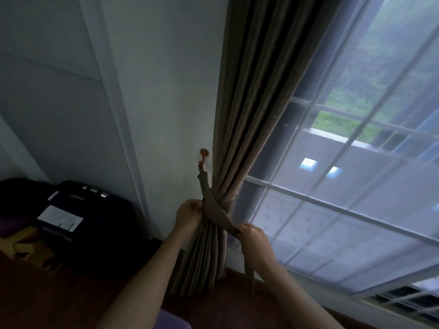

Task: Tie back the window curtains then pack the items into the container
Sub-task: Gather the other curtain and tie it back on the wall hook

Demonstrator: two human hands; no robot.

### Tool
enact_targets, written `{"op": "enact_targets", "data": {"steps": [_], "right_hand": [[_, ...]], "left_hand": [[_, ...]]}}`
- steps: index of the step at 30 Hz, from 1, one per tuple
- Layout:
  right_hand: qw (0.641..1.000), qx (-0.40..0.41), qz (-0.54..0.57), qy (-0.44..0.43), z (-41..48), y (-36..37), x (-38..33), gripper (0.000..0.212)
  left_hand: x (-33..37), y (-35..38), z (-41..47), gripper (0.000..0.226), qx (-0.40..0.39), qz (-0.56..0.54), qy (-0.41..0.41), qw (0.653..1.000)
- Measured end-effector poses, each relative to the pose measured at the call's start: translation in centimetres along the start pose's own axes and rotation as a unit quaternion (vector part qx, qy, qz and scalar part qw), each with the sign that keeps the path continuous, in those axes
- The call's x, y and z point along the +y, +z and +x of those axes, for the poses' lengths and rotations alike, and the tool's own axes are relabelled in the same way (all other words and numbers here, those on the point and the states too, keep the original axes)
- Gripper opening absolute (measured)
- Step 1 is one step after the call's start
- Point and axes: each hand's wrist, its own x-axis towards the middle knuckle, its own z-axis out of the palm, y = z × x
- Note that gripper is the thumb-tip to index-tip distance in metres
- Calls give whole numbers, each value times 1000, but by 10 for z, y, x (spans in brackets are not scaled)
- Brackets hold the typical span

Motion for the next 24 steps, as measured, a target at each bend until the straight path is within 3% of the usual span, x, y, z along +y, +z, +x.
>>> {"op": "enact_targets", "data": {"steps": [2,5,7,9,11,14,16,19,24], "right_hand": [[1000,-1,2,4,-2,-6,10,28],[999,6,30,11,-7,-14,20,23],[998,7,57,13,-12,-17,28,19],[998,8,63,16,-15,-18,38,14],[998,11,65,14,-17,-20,49,14],[998,1,65,12,-21,-29,67,14],[996,3,84,20,-25,-37,82,15],[990,4,127,67,-33,-52,106,21],[962,30,253,97,-35,-78,123,18]], "left_hand": [[4,4,-9,12,48,63,52,995],[15,12,-34,8,119,132,235,956],[25,22,-48,9,93,188,376,903],[39,39,-53,20,23,250,505,826],[53,62,-51,32,-24,333,576,746],[69,91,-39,45,-37,479,569,667],[75,99,-28,48,-54,542,532,648],[81,93,-13,56,-60,600,454,656],[79,87,-8,64,-28,625,412,663]]}}
